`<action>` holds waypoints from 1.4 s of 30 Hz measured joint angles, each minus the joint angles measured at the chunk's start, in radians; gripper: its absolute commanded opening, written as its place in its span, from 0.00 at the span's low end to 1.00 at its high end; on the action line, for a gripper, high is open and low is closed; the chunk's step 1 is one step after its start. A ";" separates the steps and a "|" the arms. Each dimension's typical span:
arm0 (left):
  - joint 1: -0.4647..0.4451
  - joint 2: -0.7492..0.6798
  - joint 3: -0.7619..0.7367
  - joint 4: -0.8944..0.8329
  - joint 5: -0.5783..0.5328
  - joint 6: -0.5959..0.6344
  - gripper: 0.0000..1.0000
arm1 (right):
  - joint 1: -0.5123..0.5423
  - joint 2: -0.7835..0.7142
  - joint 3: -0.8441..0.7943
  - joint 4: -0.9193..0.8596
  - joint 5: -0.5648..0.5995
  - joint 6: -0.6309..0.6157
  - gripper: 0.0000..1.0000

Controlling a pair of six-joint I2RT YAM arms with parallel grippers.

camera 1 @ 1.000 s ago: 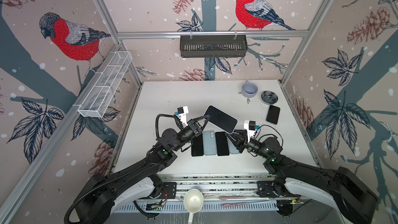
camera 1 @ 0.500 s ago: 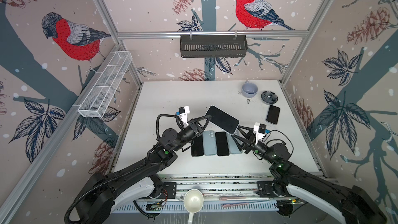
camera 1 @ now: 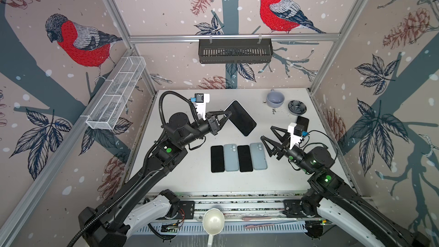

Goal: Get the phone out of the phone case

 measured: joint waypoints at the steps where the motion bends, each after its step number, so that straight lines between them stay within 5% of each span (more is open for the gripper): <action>1: 0.002 0.011 0.051 -0.080 0.010 0.082 0.00 | 0.000 0.019 0.015 -0.024 -0.002 -0.020 0.86; 8: 0.003 0.024 0.169 -0.419 0.094 0.488 0.00 | 0.034 0.171 0.103 -0.141 -0.079 -0.305 0.82; 17: 0.003 -0.014 0.069 -0.492 0.215 0.730 0.00 | 0.041 0.299 0.209 -0.325 -0.184 -0.657 0.76; 29: 0.003 -0.024 -0.015 -0.424 0.317 0.785 0.00 | 0.026 0.426 0.312 -0.499 -0.342 -0.955 0.65; 42: 0.003 -0.024 -0.023 -0.368 0.344 0.769 0.00 | 0.022 0.445 0.317 -0.506 -0.452 -1.001 0.55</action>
